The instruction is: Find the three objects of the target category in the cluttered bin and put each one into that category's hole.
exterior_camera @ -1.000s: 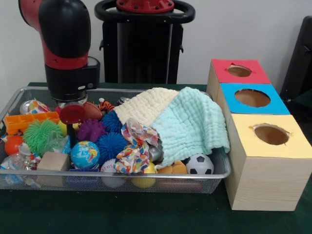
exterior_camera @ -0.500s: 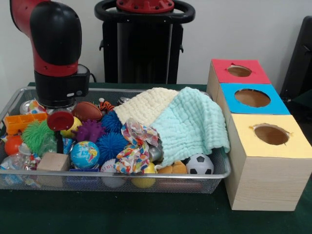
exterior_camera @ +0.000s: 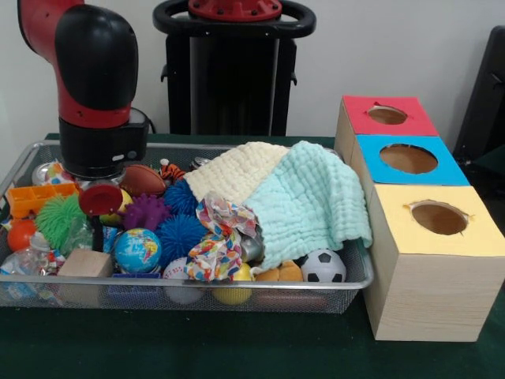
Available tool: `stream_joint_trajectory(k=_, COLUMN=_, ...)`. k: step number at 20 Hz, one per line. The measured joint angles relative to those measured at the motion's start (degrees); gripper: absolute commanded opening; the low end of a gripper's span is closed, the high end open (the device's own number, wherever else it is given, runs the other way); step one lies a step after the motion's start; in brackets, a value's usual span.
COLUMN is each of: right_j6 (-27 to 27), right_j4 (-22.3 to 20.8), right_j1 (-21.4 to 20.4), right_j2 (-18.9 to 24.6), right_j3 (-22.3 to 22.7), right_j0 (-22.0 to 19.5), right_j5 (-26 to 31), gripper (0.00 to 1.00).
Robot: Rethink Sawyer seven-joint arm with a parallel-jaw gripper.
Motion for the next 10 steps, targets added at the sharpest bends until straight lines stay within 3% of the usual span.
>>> stream_joint_trajectory(k=10, right_j6=0.0, right_j4=0.0, right_j1=1.3, right_j2=-0.1, right_j3=-1.0, right_j0=0.0, right_j5=0.0, gripper=1.0)
